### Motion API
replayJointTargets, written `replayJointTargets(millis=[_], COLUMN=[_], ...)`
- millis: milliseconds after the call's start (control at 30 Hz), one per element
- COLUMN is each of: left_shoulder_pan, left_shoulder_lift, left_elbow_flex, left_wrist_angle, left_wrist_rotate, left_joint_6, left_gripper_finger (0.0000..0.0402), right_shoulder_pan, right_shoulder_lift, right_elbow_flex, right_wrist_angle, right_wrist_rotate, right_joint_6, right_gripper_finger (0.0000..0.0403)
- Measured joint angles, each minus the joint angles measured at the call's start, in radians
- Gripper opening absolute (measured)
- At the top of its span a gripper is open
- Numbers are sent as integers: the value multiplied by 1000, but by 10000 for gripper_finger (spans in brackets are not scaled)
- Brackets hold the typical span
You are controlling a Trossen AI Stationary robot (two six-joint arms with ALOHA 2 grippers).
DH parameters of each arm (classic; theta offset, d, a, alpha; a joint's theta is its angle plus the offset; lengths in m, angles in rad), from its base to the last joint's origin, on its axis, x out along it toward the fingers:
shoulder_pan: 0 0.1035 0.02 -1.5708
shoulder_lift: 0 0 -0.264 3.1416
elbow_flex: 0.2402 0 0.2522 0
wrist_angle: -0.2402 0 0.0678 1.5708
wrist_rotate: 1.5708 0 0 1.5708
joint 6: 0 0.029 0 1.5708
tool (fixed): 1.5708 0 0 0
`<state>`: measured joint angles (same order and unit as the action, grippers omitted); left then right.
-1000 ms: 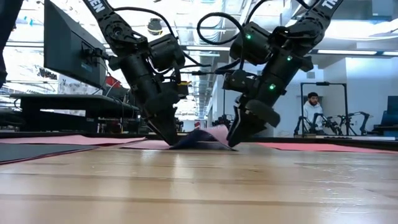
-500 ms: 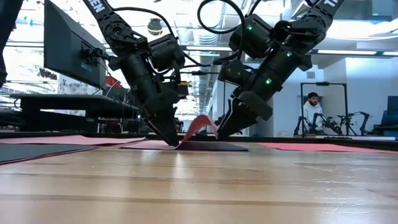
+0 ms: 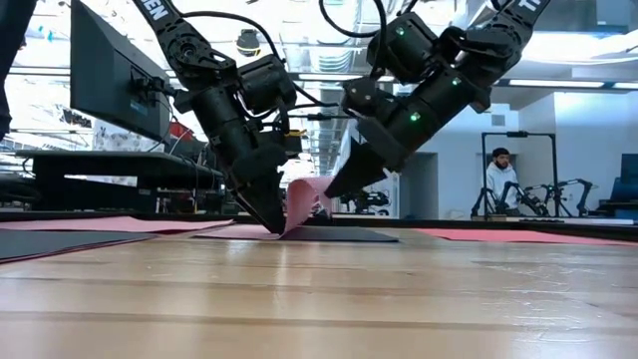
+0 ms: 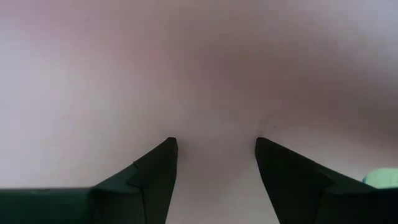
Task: Organize paper
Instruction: Move the pink paper to the bottom right of the table
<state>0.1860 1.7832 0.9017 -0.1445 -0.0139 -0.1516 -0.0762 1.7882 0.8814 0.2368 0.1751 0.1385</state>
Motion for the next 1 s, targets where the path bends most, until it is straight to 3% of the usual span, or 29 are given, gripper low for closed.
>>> replayJointTargets(millis=[167,400,700,1000], left_shoulder_pan=[0,0,0,0], left_shoulder_lift=[0,0,1,1], left_elbow_flex=[0,0,0,0], left_wrist_angle=[1,1,1,1], left_wrist_rotate=[0,0,1,1], left_joint_6=[-1,0,1,1], left_gripper_finger=[200,200,200,200], right_shoulder_pan=[-67,-154,-202,-202], right_shoulder_lift=[0,0,0,0], right_elbow_flex=[-13,-108,-154,-154], right_wrist_angle=[18,154,332,337], right_wrist_rotate=[-89,-179,-370,-475], right_joint_6=[169,276,323,398], right_gripper_finger=[187,187,187,187])
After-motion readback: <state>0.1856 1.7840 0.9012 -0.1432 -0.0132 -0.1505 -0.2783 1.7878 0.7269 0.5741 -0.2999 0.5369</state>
